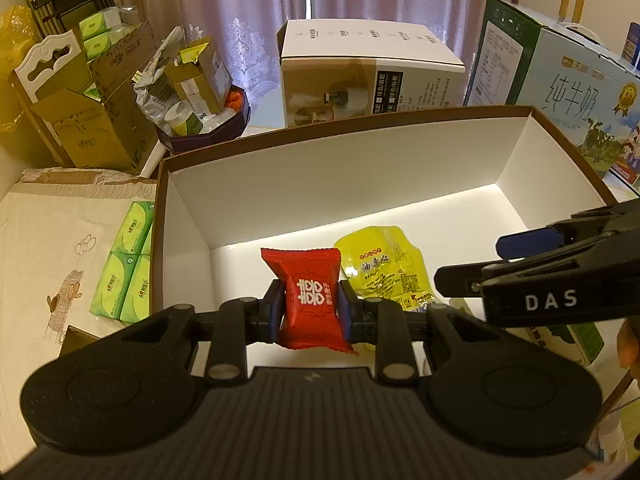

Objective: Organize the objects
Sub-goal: 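Open both tools to drop the packet and pouch into the box, then withdraw both tools from the box back toward the table items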

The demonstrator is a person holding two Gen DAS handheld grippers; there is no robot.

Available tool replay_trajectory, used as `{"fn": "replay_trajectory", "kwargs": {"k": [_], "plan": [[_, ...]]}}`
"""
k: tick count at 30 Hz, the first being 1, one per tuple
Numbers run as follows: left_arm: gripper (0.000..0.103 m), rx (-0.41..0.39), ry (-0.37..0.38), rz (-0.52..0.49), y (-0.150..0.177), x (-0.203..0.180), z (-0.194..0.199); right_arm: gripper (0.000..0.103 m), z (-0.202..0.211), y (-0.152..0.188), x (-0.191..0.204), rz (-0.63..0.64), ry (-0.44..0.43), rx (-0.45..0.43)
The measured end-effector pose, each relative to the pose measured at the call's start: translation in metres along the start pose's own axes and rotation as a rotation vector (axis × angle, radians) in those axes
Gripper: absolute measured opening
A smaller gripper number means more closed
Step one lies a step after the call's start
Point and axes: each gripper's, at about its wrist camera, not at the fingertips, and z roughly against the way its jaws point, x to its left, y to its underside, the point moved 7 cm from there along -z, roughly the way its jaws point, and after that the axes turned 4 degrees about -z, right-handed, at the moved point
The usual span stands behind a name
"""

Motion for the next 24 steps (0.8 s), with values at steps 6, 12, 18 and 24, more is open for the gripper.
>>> {"fn": "replay_trajectory", "kwargs": {"k": [6,12,18,24], "plan": [[0.034,-0.037,-0.001,-0.007,-0.003,-0.001,0.002,0.069,0.010,0.000,-0.003,0.002,0.025,-0.019],[0.055,-0.047,0.005,-0.007,-0.001,0.000,0.009,0.075,0.031,0.008,-0.003,0.026,0.017,-0.048],[0.068,-0.050,0.006,0.007,0.004,0.003,0.026,0.078,0.051,0.019,0.005,0.068,0.011,-0.069],[0.072,-0.067,0.005,0.036,0.013,0.007,0.052,0.079,0.074,0.030,0.008,0.064,0.007,-0.107]]}}
